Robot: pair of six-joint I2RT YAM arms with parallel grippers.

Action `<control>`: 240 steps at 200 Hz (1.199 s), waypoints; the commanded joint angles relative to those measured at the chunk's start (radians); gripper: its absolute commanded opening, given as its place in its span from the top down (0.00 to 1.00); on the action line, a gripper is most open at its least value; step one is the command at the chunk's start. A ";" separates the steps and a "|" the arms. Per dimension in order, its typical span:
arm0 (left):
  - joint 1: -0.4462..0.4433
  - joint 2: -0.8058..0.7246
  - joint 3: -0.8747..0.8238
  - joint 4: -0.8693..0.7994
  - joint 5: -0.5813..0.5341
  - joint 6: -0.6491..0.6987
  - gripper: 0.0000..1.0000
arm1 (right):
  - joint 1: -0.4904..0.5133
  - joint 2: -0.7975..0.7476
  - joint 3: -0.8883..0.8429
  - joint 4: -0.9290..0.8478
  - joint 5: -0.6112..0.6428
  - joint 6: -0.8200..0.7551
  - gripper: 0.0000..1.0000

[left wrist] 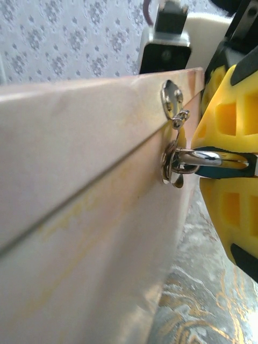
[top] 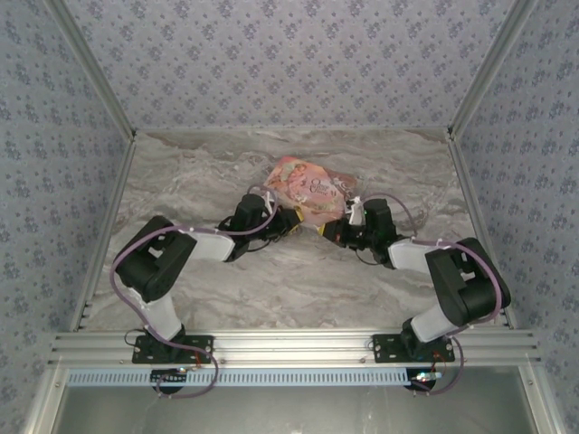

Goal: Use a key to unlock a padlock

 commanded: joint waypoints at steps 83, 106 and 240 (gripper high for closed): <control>-0.009 -0.059 0.030 0.058 0.019 -0.004 1.00 | 0.092 -0.129 -0.044 -0.028 0.032 -0.023 1.00; -0.011 -0.056 0.030 0.073 0.019 -0.021 1.00 | 0.129 -0.074 -0.010 0.003 0.049 0.015 1.00; -0.013 -0.072 0.000 0.208 0.042 -0.061 1.00 | 0.083 0.045 0.048 0.056 0.059 0.087 1.00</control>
